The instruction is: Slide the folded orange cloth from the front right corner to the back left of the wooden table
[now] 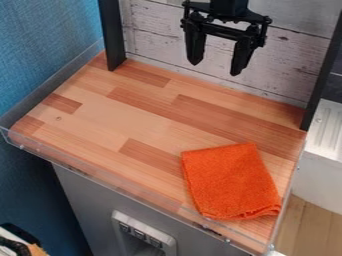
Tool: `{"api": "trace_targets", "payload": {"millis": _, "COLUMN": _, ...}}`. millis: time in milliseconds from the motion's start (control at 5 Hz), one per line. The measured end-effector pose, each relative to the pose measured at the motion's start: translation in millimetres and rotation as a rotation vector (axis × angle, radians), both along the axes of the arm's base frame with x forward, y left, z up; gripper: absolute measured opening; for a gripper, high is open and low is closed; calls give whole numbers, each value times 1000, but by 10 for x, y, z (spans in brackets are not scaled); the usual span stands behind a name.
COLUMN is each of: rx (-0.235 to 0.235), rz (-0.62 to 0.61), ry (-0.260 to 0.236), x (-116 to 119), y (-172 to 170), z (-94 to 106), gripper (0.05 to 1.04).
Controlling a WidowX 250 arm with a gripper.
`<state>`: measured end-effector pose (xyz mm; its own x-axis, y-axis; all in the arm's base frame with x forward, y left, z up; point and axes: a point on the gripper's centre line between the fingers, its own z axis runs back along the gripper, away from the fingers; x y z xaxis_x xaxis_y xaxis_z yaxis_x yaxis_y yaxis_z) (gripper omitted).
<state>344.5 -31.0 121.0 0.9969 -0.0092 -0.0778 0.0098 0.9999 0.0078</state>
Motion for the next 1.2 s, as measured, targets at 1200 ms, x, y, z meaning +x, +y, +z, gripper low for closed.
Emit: {"api": "trace_targets", "payload": {"millis": 1200, "rx": -5, "rz": -84, "ry": -140, "x": -793, "y": -509, "z": -200, "gripper": 999}}
